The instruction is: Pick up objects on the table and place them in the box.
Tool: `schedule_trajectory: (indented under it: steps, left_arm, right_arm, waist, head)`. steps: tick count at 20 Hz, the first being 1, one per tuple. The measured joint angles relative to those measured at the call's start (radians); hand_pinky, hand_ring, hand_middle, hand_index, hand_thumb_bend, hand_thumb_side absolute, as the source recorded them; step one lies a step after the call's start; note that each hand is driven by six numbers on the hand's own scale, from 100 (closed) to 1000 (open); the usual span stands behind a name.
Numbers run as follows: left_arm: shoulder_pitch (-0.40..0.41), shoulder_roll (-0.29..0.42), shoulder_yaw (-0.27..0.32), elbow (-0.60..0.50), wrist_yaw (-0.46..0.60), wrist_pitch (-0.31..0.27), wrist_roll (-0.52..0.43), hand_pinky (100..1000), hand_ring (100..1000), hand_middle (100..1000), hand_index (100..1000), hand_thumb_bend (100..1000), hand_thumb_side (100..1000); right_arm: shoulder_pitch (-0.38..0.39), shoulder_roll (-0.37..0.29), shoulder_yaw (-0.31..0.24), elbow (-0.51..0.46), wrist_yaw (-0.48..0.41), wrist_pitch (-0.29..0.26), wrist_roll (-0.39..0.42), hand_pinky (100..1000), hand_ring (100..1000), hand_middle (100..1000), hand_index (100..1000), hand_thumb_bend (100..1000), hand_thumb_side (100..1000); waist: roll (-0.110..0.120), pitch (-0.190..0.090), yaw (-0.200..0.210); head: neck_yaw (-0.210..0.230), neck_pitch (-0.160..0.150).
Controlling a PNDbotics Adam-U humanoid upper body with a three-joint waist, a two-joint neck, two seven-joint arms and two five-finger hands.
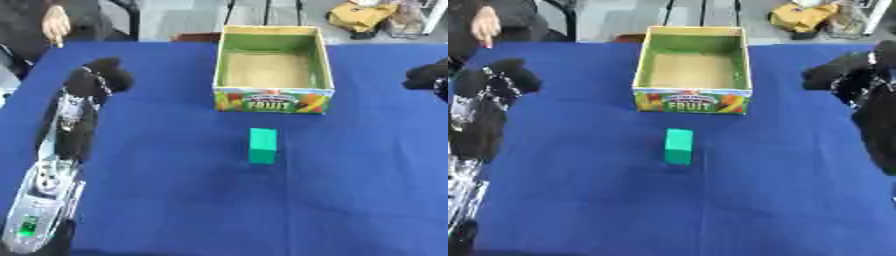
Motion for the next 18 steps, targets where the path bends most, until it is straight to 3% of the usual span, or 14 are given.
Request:
schedule_trajectory:
  steps: [8, 9, 10, 13, 18]
  left_arm:
    - [-0.108, 0.052, -0.065, 0.080, -0.080, -0.027, -0.055, 769, 706, 632, 809, 615, 773]
    - [-0.124, 0.058, -0.075, 0.091, -0.093, -0.031, -0.062, 770, 707, 631, 810, 632, 685]
    - [-0.138, 0.064, -0.084, 0.104, -0.107, -0.036, -0.070, 770, 709, 638, 812, 626, 756]
    - [-0.188, 0.081, -0.117, 0.154, -0.158, -0.053, -0.096, 771, 714, 644, 816, 637, 755]
    - [-0.282, 0.085, -0.180, 0.280, -0.290, -0.096, -0.167, 768, 719, 667, 832, 747, 703]
  right_arm:
    - [-0.008, 0.000, 0.001, 0.000, -0.009, -0.009, 0.009, 721, 706, 548, 607, 100, 890]
    - [-0.013, 0.000, 0.003, 0.000, -0.010, -0.011, 0.011, 721, 706, 547, 608, 100, 887]
    - [-0.018, 0.000, 0.005, 0.000, -0.013, -0.013, 0.013, 721, 706, 549, 609, 100, 884]
    - [-0.035, 0.000, 0.011, 0.000, -0.021, -0.018, 0.020, 722, 706, 550, 609, 100, 881]
    - [-0.057, 0.000, 0.023, 0.000, -0.037, -0.017, 0.037, 721, 706, 550, 610, 100, 878]
  waist:
    - [-0.002, -0.001, -0.005]
    - [-0.002, -0.002, -0.006]
    - [-0.002, -0.004, -0.006]
    - [-0.005, -0.006, -0.008]
    - [-0.007, -0.007, -0.009]
  head:
    - [-0.001, 0.000]
    - [-0.001, 0.000]
    - [-0.001, 0.000]
    - [-0.003, 0.000]
    - [-0.003, 0.000]
